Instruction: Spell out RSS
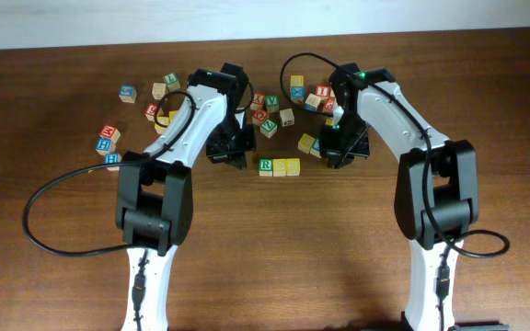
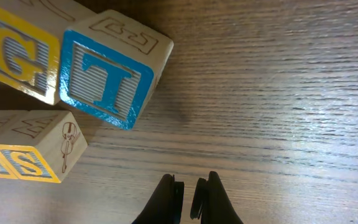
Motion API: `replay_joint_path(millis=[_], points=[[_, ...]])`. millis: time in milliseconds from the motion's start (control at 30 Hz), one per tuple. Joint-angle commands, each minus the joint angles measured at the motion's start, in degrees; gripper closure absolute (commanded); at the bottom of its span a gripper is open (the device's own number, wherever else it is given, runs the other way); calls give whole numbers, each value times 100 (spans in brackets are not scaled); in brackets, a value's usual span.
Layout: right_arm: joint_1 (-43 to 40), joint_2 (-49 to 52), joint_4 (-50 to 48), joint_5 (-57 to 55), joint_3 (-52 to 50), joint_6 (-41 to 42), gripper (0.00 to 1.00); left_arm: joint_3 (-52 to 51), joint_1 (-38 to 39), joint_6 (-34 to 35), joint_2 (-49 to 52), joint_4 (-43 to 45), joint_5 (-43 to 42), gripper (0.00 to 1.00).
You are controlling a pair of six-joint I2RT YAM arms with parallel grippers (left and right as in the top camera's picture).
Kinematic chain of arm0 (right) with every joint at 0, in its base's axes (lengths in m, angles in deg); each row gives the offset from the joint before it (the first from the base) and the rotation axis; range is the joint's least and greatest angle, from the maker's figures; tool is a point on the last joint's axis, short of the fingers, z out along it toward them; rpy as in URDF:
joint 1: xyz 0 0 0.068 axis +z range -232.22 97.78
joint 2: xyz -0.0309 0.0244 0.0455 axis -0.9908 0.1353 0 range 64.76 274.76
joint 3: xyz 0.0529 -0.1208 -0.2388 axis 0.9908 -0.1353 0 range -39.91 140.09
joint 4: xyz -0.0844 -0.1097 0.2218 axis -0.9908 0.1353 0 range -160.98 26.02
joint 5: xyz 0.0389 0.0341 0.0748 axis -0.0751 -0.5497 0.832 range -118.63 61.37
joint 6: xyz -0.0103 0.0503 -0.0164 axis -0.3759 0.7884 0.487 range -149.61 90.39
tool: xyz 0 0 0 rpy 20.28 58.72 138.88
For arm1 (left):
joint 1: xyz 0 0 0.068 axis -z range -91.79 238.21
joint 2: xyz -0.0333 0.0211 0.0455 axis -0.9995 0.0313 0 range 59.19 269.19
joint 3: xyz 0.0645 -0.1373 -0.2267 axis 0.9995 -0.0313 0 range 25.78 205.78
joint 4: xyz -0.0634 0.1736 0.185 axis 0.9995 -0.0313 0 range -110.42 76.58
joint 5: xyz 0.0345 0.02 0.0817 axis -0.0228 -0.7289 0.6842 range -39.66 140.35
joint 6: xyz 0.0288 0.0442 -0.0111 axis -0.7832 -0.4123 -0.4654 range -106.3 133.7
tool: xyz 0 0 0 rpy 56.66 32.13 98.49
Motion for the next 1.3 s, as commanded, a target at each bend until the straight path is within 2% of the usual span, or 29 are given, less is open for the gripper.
replay_joint_path(millis=[0, 1267], points=[[26, 7, -87, 330, -42, -37, 96, -13, 11, 63, 61, 9, -87, 100], [511, 7, -525, 400, -42, 74, 96, -13, 70, 278, 61, 219, -175, 100]])
